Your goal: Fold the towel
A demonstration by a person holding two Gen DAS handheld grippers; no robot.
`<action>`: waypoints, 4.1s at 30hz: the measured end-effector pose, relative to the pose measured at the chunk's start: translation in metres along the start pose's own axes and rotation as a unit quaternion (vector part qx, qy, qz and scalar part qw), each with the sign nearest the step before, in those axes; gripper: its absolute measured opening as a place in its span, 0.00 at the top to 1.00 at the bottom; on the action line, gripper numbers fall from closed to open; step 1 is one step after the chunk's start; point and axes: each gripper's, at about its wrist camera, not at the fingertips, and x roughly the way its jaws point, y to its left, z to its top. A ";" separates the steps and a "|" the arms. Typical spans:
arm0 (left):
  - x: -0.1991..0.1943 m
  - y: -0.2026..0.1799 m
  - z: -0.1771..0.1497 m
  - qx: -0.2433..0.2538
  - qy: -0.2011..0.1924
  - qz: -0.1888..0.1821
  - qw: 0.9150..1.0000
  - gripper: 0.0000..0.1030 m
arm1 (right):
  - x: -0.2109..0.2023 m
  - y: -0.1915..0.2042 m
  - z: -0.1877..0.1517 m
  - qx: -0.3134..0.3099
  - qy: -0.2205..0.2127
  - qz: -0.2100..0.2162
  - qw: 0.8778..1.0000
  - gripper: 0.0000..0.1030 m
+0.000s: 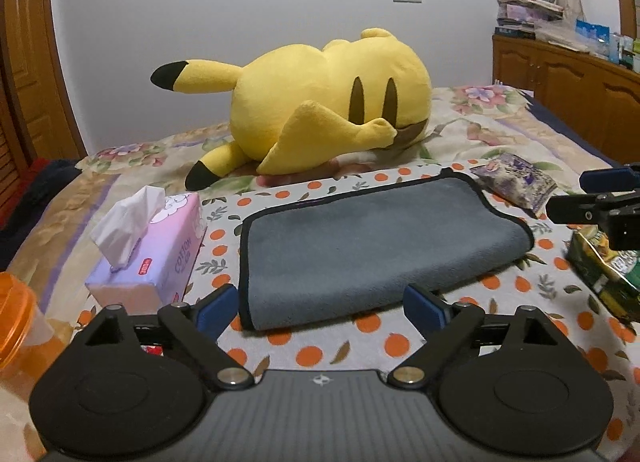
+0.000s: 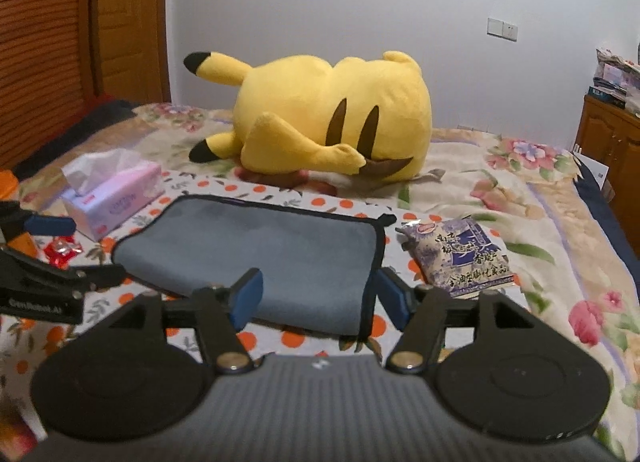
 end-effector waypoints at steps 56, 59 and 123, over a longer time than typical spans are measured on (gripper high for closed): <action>-0.175 -0.009 -0.002 -0.022 -0.023 0.002 1.000 0.00 | -0.146 0.008 -0.004 0.037 -0.032 -0.019 0.999 0.00; -0.182 -0.011 -0.007 -0.021 -0.023 0.004 1.000 0.00 | -0.152 0.010 -0.008 0.039 -0.035 -0.020 0.998 0.00; -0.250 -0.029 -0.111 -0.066 -0.052 0.022 0.996 0.00 | -0.221 0.040 -0.095 0.058 -0.057 -0.036 0.996 0.00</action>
